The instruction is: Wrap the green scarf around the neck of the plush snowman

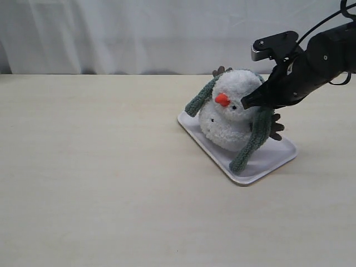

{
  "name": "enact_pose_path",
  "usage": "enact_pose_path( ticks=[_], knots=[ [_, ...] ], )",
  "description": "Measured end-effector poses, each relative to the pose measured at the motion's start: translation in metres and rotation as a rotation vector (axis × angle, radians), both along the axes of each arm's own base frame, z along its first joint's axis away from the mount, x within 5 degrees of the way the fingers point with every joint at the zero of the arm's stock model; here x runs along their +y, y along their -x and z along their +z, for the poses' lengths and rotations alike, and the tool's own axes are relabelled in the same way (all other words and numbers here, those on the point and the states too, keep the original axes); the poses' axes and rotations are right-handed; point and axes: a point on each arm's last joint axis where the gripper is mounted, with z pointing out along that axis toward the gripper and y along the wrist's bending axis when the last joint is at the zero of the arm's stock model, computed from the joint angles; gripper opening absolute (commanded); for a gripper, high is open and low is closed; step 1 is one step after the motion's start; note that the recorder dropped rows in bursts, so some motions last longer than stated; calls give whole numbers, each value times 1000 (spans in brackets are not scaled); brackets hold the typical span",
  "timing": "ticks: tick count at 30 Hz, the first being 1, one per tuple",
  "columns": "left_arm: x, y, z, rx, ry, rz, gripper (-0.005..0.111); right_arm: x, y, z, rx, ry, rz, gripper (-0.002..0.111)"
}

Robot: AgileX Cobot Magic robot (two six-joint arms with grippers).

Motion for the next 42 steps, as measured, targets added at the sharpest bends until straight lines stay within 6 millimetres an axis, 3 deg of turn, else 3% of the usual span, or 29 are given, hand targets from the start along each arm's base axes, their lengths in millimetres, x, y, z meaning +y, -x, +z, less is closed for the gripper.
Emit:
enact_pose_path(
  ticks=[2,5,14,17,22,24,28,32,42],
  knots=[
    [0,0,0,0,0,0,0,0,-1,6,2,3,-6,32],
    [0,0,0,0,0,0,0,-1,3,20,-10,-3,-14,41],
    [0,0,0,0,0,0,0,-9,32,70,-49,-4,-36,42],
    [0,0,0,0,0,0,0,-13,44,84,-40,2,-46,37],
    [0,0,0,0,0,0,0,-17,65,98,28,-3,-65,12],
    [0,0,0,0,0,0,0,-15,72,94,71,-24,-47,4],
    [0,0,0,0,0,0,0,-7,83,65,150,-98,16,4],
    [0,0,0,0,0,0,0,-5,87,41,124,-134,26,4],
    [0,0,0,0,0,0,0,-3,72,45,-77,-166,32,4]
  ],
)
